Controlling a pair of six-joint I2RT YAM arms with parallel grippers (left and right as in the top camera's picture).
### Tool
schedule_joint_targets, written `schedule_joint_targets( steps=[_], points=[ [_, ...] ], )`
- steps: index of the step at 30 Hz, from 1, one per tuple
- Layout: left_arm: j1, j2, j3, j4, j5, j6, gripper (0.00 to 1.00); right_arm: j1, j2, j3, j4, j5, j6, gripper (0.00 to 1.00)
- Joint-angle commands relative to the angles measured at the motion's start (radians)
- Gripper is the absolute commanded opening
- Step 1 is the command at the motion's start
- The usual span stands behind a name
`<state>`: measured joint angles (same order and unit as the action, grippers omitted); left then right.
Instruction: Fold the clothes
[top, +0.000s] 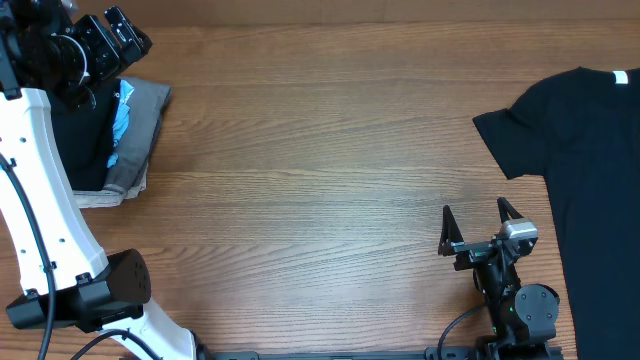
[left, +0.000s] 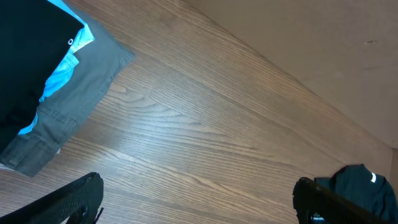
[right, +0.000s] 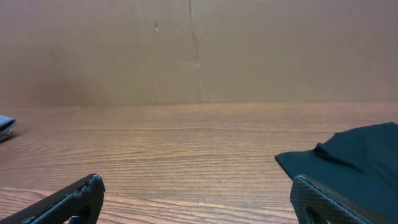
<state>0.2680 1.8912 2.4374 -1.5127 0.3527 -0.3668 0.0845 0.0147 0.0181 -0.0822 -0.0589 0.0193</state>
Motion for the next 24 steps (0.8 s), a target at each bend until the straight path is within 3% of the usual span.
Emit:
schedule_joint_targets(
  steps=[1,16,24],
  points=[
    [0.0,0.005,0.003,-0.001,0.01,0.004,1.0,-0.007,-0.011,-0.01,0.003,0.013,0.008,1.0],
    [0.0,0.003,0.003,-0.001,0.003,0.004,1.0,-0.007,-0.011,-0.01,0.003,0.013,0.008,1.0],
    [-0.006,-0.145,0.003,-0.001,0.003,0.004,1.0,-0.007,-0.011,-0.01,0.003,0.013,0.008,1.0]
  ],
)
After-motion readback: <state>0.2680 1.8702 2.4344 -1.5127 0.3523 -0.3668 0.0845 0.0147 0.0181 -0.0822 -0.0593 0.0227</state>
